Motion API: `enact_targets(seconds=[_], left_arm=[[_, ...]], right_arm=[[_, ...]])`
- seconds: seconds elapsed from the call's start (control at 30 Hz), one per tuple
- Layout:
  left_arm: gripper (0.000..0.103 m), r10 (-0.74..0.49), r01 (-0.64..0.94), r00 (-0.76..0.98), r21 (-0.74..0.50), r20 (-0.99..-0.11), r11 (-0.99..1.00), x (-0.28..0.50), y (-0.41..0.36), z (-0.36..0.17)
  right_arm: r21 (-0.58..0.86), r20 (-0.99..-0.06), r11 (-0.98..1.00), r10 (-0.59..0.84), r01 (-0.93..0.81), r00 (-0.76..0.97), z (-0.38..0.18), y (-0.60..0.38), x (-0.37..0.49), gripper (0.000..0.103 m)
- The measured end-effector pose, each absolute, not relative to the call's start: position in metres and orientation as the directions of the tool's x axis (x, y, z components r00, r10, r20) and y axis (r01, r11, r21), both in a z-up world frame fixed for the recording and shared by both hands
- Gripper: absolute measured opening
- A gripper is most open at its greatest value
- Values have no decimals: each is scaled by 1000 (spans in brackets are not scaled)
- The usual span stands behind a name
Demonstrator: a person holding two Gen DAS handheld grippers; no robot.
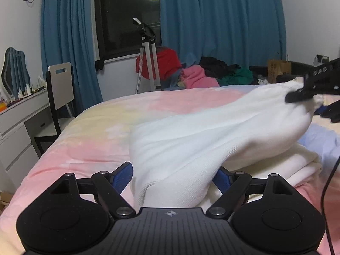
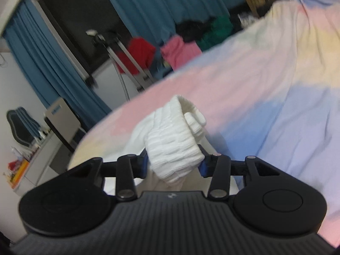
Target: Fold clothes
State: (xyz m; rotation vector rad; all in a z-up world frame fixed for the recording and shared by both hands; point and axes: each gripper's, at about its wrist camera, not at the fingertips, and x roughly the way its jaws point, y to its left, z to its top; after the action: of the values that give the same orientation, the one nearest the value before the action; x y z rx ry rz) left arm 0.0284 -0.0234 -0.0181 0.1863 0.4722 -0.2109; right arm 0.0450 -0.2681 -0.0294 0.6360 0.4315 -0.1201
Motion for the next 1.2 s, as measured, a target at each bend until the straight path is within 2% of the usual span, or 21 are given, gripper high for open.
enact_targets(seconds=[0.1, 0.2, 0.3, 0.4, 0.57, 0.6, 0.63, 0.73, 0.83, 1.0, 1.2], left_arm=[[83, -164, 247, 865, 116, -474, 962, 32, -24, -19], [83, -171, 250, 860, 104, -481, 963, 36, -25, -21], [84, -167, 240, 849, 84, -501, 967, 42, -22, -23], [87, -158, 211, 832, 39, -532, 977, 49, -14, -26], [87, -163, 146, 800, -77, -578, 986, 59, 6, -28], [87, -165, 131, 792, -100, -588, 986, 62, 10, -29], [87, -167, 116, 785, -123, -597, 986, 64, 15, -30], [88, -187, 86, 765, -189, -616, 978, 69, 27, -31], [88, -204, 64, 750, -237, -630, 969, 72, 36, -33], [88, -203, 53, 749, -249, -631, 967, 71, 41, -32], [88, -202, -11, 737, -310, -645, 951, 74, 53, -33]], right_arm=[[533, -418, 804, -20, 263, 908, -28, -274, 42, 46], [539, -512, 766, -33, 351, 859, -49, -281, 53, 46], [566, -596, 708, -1, 421, 803, -74, -292, 61, 52], [642, -589, 634, 49, 430, 806, -84, -303, 60, 55], [702, -569, 580, 108, 413, 815, -87, -305, 57, 68], [708, -565, 579, 119, 406, 816, -87, -305, 57, 70], [704, -568, 587, 129, 400, 813, -88, -303, 59, 77], [684, -592, 612, 148, 397, 792, -91, -297, 64, 80], [684, -622, 596, 175, 421, 763, -100, -297, 66, 87], [745, -598, 521, 245, 417, 763, -105, -303, 64, 90], [822, -451, 506, 298, 261, 841, -78, -303, 55, 91]])
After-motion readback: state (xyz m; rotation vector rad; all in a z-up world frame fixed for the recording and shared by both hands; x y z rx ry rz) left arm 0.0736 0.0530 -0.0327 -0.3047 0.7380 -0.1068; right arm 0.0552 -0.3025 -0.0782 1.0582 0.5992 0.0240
